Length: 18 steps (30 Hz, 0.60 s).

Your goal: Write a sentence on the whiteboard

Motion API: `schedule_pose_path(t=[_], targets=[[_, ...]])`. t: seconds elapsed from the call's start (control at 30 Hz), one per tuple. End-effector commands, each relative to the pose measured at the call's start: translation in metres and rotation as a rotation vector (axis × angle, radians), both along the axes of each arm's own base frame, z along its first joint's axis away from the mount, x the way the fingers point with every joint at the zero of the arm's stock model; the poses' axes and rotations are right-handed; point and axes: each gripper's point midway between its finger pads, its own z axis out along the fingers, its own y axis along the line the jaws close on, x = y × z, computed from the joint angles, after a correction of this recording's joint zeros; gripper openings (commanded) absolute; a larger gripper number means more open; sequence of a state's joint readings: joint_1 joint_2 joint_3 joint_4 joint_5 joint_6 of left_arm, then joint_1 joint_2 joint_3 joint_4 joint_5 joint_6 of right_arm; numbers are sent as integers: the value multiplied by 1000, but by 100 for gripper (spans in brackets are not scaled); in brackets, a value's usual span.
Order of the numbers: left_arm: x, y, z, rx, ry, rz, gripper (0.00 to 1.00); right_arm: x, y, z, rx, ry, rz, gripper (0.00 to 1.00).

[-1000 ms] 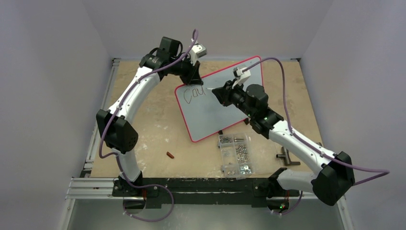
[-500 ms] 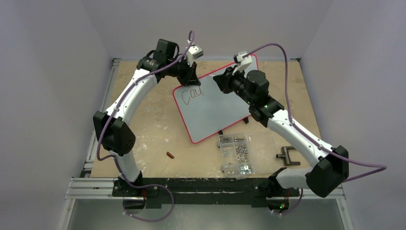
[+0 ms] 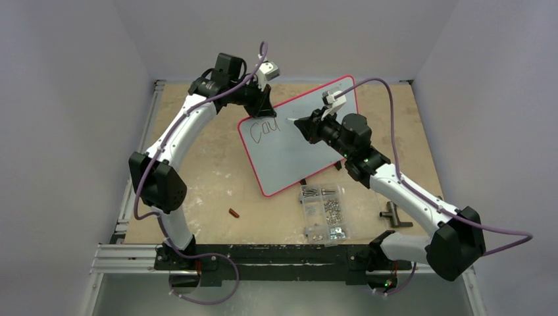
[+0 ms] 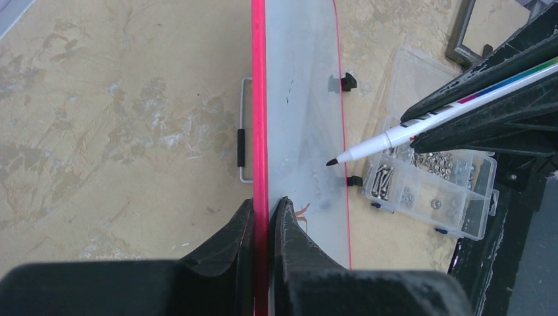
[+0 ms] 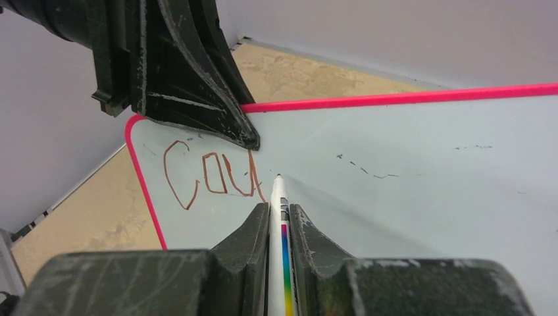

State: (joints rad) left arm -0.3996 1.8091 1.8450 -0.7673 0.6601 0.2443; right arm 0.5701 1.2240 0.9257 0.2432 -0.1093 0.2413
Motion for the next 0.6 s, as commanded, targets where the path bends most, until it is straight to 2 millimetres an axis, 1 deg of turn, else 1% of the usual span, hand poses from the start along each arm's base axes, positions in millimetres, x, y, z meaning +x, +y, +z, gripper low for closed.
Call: schedule_pose_path(t=[0.0,0.1,0.2,0.37,0.57], targets=[[1,11,-45,153,39,-25,0,0,10,25,61,-109,57,0],[2,11,-47,158,45,-30,0,1,15,26,75,-124,76,0],[3,9,-44,153,51,-37,0,3,18,26,83,-129,83,0],[-1,8,-36,138,47,-47,0,9,16,24,81,-120,59,0],[-4,8,-38,147,55,-49,0,16,18,24,95,-120,44,0]])
